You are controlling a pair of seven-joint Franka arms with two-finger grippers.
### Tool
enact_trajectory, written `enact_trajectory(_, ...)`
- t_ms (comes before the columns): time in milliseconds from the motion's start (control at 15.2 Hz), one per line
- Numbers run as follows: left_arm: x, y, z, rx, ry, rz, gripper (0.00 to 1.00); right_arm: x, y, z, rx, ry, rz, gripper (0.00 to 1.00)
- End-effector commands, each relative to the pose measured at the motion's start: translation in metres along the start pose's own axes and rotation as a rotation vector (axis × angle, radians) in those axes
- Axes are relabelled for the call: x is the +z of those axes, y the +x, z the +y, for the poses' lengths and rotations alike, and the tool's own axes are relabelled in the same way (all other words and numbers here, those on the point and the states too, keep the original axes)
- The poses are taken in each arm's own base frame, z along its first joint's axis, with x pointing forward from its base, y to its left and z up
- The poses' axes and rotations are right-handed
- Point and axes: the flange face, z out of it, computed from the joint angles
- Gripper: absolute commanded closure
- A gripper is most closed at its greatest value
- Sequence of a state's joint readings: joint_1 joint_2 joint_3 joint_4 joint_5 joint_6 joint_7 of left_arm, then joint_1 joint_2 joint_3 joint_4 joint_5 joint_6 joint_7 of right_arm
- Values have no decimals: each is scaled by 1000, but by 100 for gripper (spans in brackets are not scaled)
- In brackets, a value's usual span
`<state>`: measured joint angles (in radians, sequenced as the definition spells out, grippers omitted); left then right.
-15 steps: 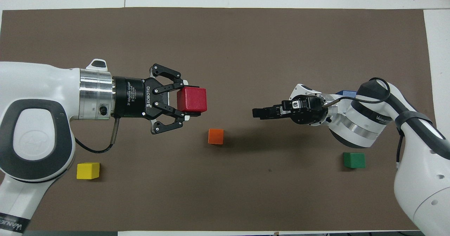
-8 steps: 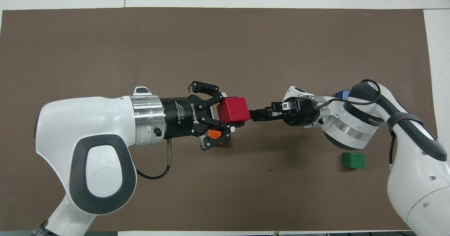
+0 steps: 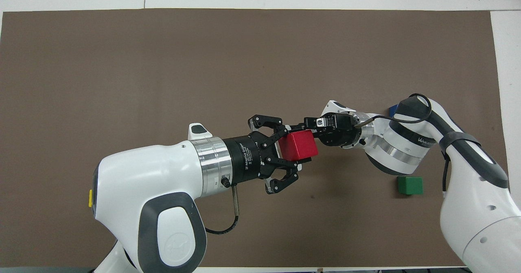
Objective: Transfer red block to right arm and stack on blue block
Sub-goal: 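Bring the red cube to the right gripper and close the right gripper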
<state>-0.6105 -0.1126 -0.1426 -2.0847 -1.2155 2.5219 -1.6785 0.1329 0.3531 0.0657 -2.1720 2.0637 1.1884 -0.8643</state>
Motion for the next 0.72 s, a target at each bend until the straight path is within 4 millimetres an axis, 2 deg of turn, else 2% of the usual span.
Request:
enact_trajectory(0, -7, 7, -5, 48, -16, -6, 100, 4, 0, 2, -31, -8, 33, 0)
enact_trajectory(197, -7, 14, -1, 72, -1, 3, 100, 4, 3, 2, -35, -14, 38, 0)
enact_trajectory(657, -24, 20, 28, 55, -22, 0, 100, 4, 6, 0, -43, -17, 38, 0)
